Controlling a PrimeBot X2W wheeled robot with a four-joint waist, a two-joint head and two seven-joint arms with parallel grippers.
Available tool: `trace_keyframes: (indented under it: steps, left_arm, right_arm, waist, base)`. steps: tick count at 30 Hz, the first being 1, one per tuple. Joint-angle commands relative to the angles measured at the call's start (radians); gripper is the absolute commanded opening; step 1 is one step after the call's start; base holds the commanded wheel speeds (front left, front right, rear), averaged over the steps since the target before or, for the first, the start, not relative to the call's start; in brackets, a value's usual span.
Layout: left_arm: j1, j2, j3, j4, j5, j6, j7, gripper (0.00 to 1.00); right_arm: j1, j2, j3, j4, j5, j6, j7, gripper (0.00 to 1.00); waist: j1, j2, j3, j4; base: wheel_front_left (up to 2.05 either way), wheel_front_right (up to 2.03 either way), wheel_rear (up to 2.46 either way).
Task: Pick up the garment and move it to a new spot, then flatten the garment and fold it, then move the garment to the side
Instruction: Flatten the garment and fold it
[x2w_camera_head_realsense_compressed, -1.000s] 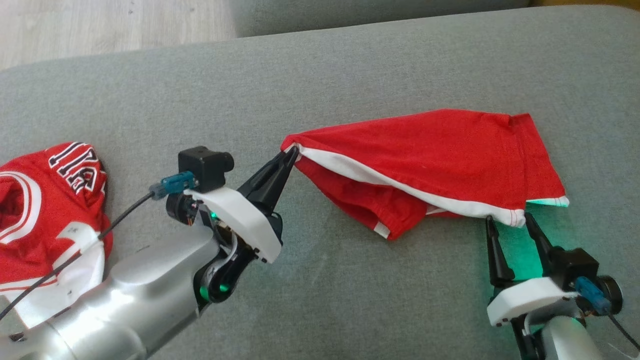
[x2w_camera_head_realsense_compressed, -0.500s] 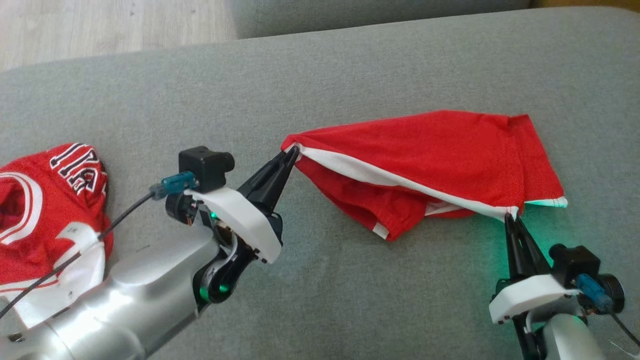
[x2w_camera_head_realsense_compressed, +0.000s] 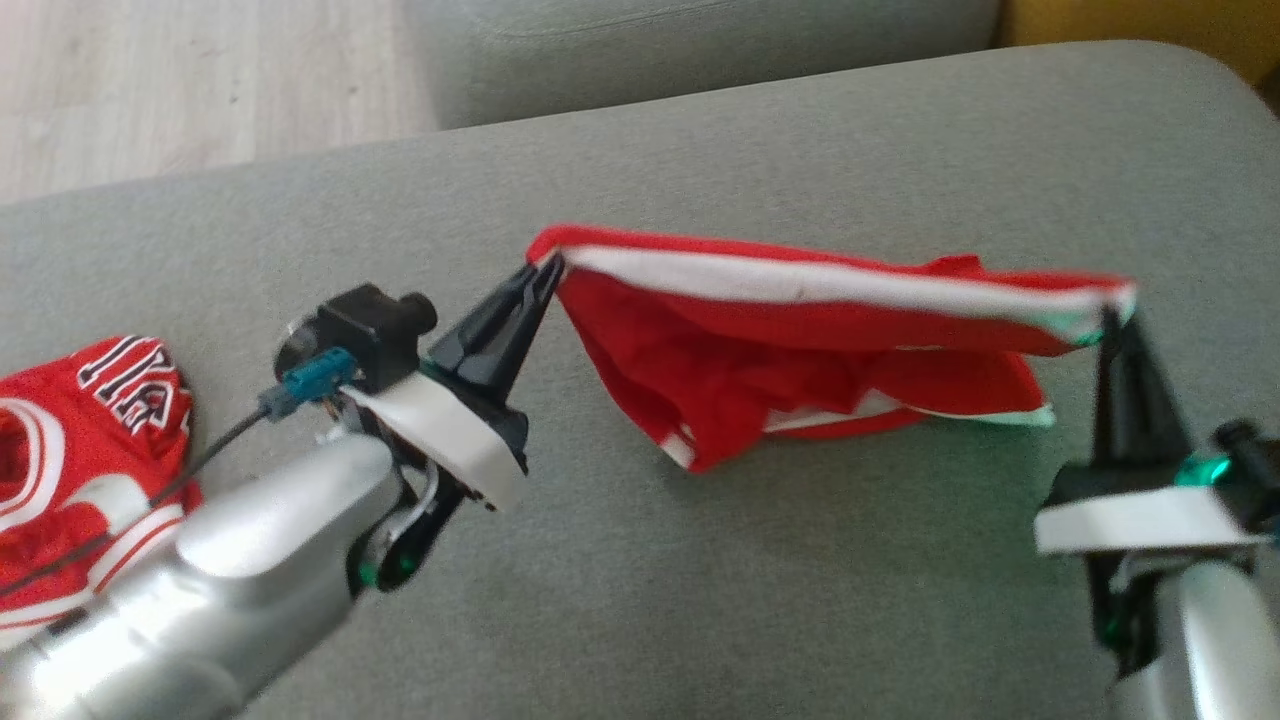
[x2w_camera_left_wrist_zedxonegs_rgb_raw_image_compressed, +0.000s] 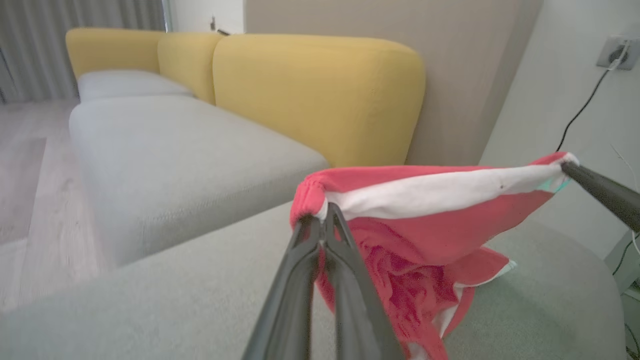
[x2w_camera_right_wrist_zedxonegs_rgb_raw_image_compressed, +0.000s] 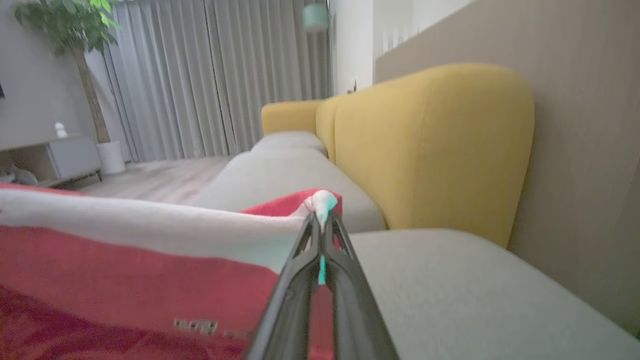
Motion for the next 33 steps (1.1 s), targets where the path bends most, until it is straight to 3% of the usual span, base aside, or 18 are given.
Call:
trace_keyframes:
  steps: [1,6,10,17,24,28,33]
  left_arm:
    - [-0.086,0.042,0.065,-0.034,0.028,0.004,-0.014,0.00]
    - [-0.128,0.088,0.214,-0.166,0.123,0.003,-0.016,0.00]
    - [-0.210,0.104,0.246,-0.198,0.170,-0.027,-0.007,0.00]
    - [-0.496,0.031,0.246,-0.045,0.290,-0.078,0.054,0.00]
    - [-0.776,-0.085,0.292,0.166,0.465,-0.083,-0.010,0.00]
    - [-0.813,-0.123,0.339,0.174,0.557,-0.090,-0.015,0.00]
    - [-0.601,-0.110,0.339,0.103,0.654,-0.120,-0.016,0.00]
  right_arm:
    - [-0.054,-0.007,0.017,-0.062,0.011,-0.001,-0.011,0.00]
    - [-0.211,-0.013,-0.014,-0.219,0.008,-0.001,-0.011,0.00]
    - [-0.399,-0.097,-0.005,-0.208,0.041,-0.001,-0.011,0.00]
    - [-0.778,-0.280,0.045,0.029,0.143,-0.001,-0.011,0.00]
    - [-1.078,-0.346,0.020,0.110,0.180,-0.001,-0.011,0.00]
    - [-1.099,-0.359,-0.003,0.073,0.194,-0.001,-0.011,0.00]
    - [-0.900,-0.356,0.069,0.026,0.248,-0.001,-0.011,0.00]
  waist:
    - [0.0001,0.0000,-0.007,-0.012]
    - [0.0001,0.0000,0.010,-0.045]
    - [0.0001,0.0000,0.066,-0.047]
    - [0.0001,0.0000,0.224,-0.021]
    - [0.0001,0.0000,0.370,-0.010]
    - [0.0001,0.0000,0.413,-0.004]
    - [0.0001,0.0000,0.423,-0.005]
  base:
    - [0.00,0.00,0.00]
    - [0.00,0.00,0.00]
    - [0.00,0.00,0.00]
    - [0.00,0.00,0.00]
    - [0.00,0.00,0.00]
    - [0.00,0.00,0.00]
    - [0.00,0.00,0.00]
